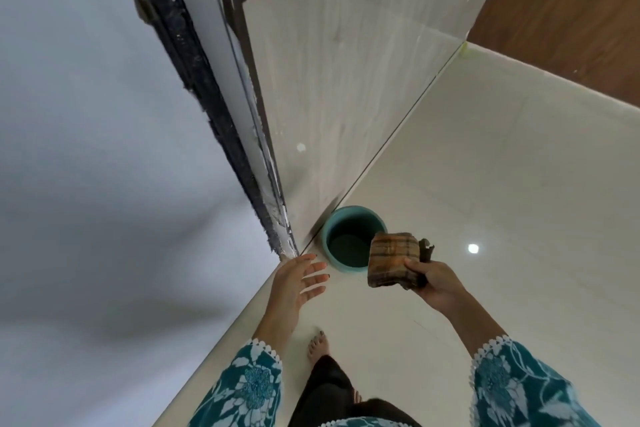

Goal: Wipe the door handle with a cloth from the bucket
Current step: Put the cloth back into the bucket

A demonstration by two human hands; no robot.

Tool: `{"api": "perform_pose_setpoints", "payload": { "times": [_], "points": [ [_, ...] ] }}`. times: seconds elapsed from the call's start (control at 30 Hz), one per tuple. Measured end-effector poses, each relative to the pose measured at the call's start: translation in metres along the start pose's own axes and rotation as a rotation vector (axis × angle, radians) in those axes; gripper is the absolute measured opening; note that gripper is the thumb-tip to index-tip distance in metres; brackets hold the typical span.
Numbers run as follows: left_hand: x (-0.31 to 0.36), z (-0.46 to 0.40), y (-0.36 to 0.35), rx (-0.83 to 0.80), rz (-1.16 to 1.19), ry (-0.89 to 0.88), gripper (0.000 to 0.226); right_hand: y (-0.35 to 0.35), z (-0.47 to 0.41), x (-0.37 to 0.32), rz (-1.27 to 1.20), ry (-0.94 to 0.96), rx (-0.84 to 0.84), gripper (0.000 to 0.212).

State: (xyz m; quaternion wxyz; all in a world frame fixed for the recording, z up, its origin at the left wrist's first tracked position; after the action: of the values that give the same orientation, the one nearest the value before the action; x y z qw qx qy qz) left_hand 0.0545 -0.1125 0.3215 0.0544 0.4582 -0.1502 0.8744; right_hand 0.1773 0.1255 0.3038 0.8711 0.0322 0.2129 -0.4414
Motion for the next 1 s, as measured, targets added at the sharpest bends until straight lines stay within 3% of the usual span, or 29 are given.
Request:
{"api": "perform_pose_setpoints", "payload": {
  "times": [0.13,0.27,0.47,0.73,1.0],
  "points": [
    [-0.002,-0.047,-0.025,-0.030,-0.033,0.039,0.018,-0.003,-0.041,-0.022,-0.023,-0.049,0.033,0.027],
    [-0.027,-0.094,-0.051,-0.092,-0.095,0.107,0.026,0.003,-0.107,-0.031,-0.063,-0.124,0.074,0.030],
    [-0.114,-0.212,-0.052,-0.020,-0.119,0.155,0.024,0.020,-0.286,-0.007,-0.042,-0.237,0.163,0.033],
    [-0.251,-0.356,-0.014,0.069,-0.124,0.154,0.018,0.020,-0.534,0.038,0.392,-0.215,0.374,0.037],
    [-0.297,-0.401,0.001,0.100,-0.071,0.140,0.020,0.004,-0.625,0.060,0.530,-0.260,0.302,0.042]
  ]
}}
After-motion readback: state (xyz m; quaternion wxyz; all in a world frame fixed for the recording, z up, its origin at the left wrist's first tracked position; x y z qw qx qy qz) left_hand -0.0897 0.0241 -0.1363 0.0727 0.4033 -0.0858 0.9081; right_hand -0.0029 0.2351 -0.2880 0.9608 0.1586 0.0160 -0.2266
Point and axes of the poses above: each hand's wrist, its own z-axis away from the middle knuckle, its own y-axis out of the back of the hand, x = y × z, the point moved 8 cm from there along -z, towards the middle knuckle, and after that the axes turned 13 degrees about -y, right-handed, at the moved point
